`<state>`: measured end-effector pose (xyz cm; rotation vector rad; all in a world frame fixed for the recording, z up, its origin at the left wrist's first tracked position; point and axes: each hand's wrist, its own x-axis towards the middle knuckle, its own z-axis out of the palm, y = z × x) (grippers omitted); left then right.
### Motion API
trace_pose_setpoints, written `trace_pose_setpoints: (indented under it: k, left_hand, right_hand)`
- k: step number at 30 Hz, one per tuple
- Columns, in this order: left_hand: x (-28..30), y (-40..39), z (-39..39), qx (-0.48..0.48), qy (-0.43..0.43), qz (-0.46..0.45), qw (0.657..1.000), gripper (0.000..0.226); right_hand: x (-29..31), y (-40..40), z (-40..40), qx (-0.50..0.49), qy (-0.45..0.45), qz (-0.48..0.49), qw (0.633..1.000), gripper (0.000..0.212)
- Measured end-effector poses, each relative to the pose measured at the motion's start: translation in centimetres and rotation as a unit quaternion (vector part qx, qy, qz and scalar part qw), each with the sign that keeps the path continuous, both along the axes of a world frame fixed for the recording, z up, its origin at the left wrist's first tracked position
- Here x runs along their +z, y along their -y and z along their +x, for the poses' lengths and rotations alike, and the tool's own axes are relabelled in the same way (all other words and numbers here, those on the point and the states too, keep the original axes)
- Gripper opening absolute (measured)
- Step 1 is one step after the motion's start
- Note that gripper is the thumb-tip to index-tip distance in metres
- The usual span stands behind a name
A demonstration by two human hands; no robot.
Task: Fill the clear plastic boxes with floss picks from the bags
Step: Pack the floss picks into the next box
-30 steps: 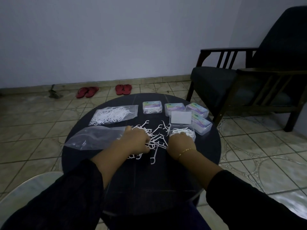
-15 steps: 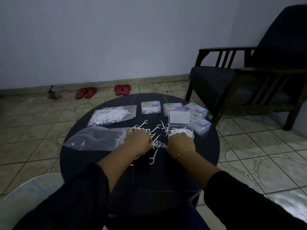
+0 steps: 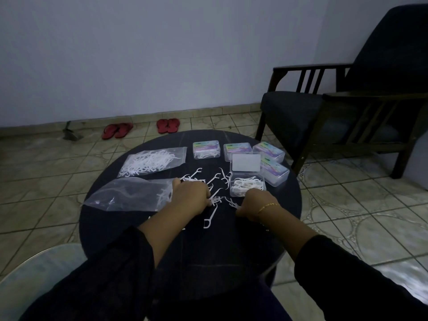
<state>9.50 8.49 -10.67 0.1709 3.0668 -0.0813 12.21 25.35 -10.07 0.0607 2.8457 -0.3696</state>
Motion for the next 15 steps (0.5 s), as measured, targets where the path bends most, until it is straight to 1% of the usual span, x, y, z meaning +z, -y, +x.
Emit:
trace_pose_setpoints:
  k: [5,11,15]
  left_hand:
    - [1.0,-0.4,-0.9,0.03,0.08,-0.027,0.996,0.026]
    - [0.9,-0.7,-1.3,0.026,0.091,-0.04,0.995,0.02]
    - [0.6,-1.0,-1.6,0.04,0.095,-0.053,0.993,0.019]
  right_hand:
    - [0.3,-0.8,-0.2,0.009,0.0,0.0,1.0,0.035]
    - [0.2,-0.9,-0.4,0.033,-0.012,0.021,0.999,0.035]
    - [0.6,-0.7,-0.1,0.057,-0.065,0.045,0.995,0.031]
